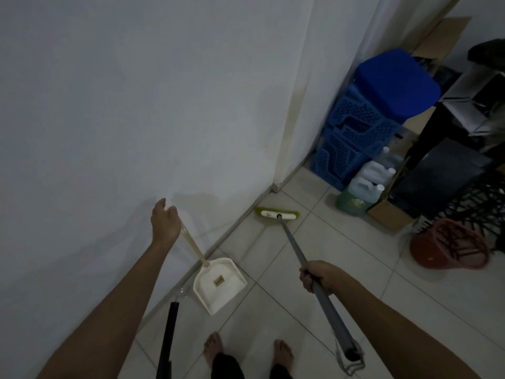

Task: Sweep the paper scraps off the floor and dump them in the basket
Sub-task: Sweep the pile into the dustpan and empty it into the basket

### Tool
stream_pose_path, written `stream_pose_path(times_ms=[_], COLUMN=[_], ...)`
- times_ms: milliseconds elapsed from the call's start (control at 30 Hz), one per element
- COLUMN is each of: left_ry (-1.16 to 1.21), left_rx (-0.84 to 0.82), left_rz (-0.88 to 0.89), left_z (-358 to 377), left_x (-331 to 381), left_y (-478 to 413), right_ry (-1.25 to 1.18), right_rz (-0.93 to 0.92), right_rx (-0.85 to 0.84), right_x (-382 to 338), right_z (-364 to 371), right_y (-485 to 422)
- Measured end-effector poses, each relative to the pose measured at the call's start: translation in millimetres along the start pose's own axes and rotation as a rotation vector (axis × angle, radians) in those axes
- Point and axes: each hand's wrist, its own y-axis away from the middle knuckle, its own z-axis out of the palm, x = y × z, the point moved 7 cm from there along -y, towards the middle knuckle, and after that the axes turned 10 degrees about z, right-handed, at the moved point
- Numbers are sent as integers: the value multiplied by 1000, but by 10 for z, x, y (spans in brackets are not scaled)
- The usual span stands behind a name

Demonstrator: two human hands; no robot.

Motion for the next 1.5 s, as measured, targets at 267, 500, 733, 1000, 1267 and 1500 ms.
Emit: stream_pose_path(times_ms=[267, 500, 733, 1000, 1267, 1500], left_ry=[33, 173, 206, 186, 185, 151], left_rx=[-120, -240, -336, -417, -372, -318], left_rz=[27, 81, 229, 395, 493, 538], left_z=[294, 659, 990, 1264, 1365, 1498], left_x=[-331, -313, -62, 260, 427, 450], left_y=[-170, -117, 7, 117, 139, 193], right_ry=[169, 264, 287, 257, 321, 241], right_rz=[-27, -50, -67, -14, -46, -39], right_rx=[133, 226, 281, 331, 339, 269], right_x=[173, 260, 68, 31, 81, 151], right_z=[-123, -315, -465, -616, -731, -804], right_y=[-154, -287, -359, -627, -800, -848])
